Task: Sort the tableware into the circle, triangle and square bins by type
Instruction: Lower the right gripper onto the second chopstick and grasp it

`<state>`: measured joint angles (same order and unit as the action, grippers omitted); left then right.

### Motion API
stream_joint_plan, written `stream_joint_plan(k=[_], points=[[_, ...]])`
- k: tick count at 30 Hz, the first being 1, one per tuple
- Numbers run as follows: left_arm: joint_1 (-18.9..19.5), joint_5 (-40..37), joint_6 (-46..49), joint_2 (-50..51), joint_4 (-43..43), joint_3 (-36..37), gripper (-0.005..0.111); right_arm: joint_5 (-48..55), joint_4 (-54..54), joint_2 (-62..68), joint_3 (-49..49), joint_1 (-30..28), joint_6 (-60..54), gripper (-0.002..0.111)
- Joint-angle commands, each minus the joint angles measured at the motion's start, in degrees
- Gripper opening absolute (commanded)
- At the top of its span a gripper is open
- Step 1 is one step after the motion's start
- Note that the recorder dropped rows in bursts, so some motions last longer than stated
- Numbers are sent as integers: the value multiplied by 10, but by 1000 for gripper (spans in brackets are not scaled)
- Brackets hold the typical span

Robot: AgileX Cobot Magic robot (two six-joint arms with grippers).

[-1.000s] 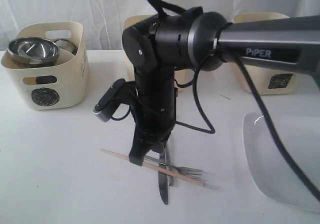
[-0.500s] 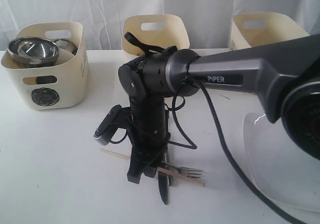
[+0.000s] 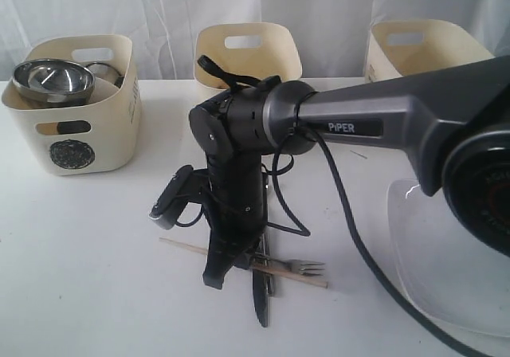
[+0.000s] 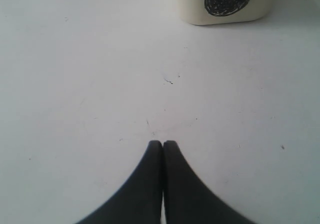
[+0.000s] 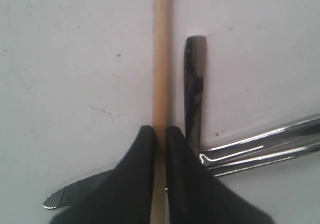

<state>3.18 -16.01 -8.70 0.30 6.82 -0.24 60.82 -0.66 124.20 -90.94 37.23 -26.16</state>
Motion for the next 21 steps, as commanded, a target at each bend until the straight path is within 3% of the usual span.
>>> stream_joint_plan(k=[1,17,21], points=[[1,2,1,-3,-4,2,0,11,7,2,-7,-1,-7,0],[1,2,1,-3,-4,2,0,1,7,-70,-38,-1,-7,0],[1,2,1,-3,-4,2,0,-47,-68,-88,-38,-1,-4,0]])
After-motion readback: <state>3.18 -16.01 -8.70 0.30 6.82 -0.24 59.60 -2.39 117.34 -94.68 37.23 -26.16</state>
